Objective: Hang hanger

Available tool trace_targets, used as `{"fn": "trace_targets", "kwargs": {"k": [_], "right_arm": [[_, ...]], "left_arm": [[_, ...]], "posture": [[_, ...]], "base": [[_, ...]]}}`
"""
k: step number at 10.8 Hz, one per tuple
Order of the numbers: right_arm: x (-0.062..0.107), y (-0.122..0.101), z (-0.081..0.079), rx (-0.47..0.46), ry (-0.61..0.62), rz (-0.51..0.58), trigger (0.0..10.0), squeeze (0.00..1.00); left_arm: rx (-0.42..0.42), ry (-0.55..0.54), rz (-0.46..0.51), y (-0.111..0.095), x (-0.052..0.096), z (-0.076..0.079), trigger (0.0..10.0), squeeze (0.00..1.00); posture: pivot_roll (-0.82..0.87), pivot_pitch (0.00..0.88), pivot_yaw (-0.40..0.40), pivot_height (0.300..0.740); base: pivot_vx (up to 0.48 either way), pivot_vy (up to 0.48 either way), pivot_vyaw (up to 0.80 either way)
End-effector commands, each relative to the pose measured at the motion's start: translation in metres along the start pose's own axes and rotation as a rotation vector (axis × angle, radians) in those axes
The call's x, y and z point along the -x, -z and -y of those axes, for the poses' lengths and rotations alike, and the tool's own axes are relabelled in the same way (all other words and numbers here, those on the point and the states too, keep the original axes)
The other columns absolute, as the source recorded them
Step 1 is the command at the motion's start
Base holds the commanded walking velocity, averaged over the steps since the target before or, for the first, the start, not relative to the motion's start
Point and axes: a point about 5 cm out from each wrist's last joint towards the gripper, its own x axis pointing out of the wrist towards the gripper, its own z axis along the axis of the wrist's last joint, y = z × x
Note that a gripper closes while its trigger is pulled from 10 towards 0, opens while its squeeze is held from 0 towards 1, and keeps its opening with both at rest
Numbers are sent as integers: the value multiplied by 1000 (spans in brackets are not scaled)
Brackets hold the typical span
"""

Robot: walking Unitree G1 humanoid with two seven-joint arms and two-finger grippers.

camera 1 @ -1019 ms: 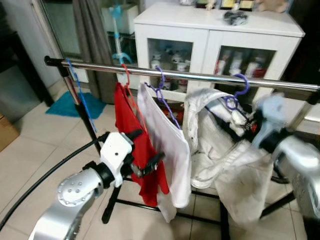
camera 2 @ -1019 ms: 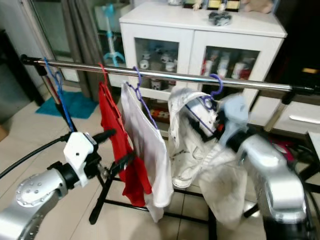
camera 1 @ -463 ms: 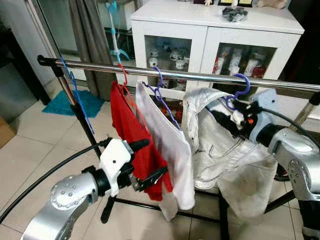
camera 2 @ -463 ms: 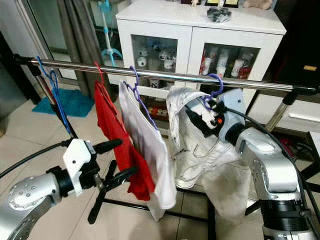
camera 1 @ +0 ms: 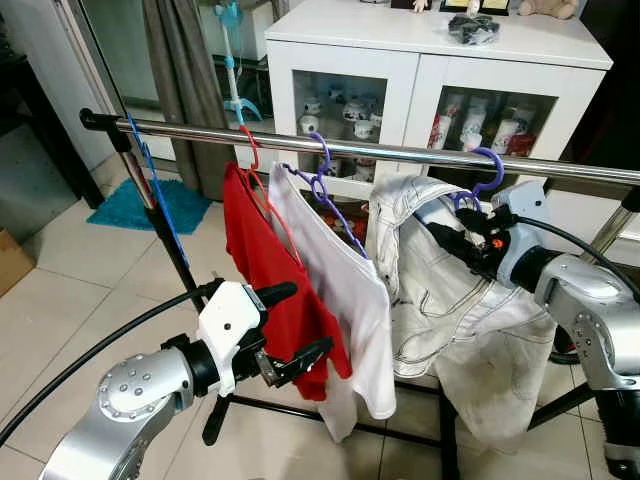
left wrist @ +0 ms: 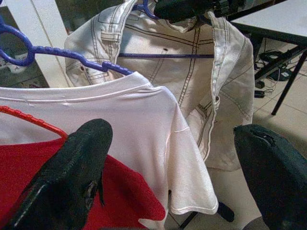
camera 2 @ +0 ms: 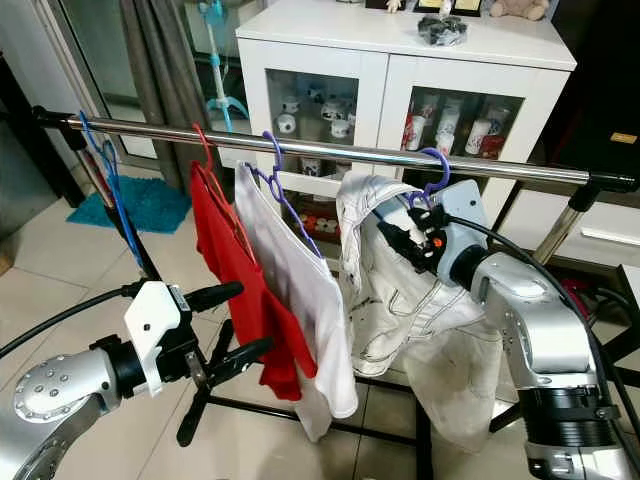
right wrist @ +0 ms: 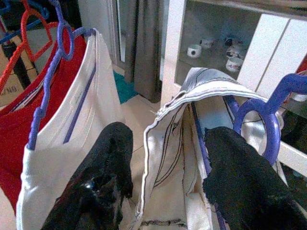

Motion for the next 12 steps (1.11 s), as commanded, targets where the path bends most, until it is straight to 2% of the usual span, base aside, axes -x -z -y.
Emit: {"fn": "trace_targets", "kwargs": {"k": [1,2,3,5,6,7,8,12], "right_arm": [[3,-10,-2,41,-52,36,3137,0],[12,-11,-5,72,-116,35,10000,0],[21,-13,3,51,-120,41,10000,1000],[26,-19,23,76,-27,43,10000,1000],[20,-20,32,77,48,30,10000,1000],[15,-21,32,75,52,30,10000,878],[8,-20,28,80,22,23,10000,0],[-9,-10,32,53,-5,-11,10000,0]], "left_arm": [[-13,8,0,-3,2,2,10000,0],[-12,11,-2,-2,2,2,10000,0],[-12,15,-3,-2,2,3,10000,0],[-6,28,0,-2,2,6,10000,0],[-4,38,0,-2,1,6,10000,0],[-7,43,-2,-1,0,6,10000,0],[-11,47,-4,-1,-1,6,10000,0],[-16,44,-8,-1,0,4,10000,0]], "posture": [[-16,0,34,740],[-17,0,34,740],[-18,0,32,740],[-27,0,37,740],[-32,0,43,740],[-31,0,44,740],[-29,0,44,740],[-23,0,40,740]], "base": [[0,0,0],[0,0,0],[0,0,0],[0,0,0],[0,0,0],[0,0,0],[0,0,0],[0,0,0]]}}
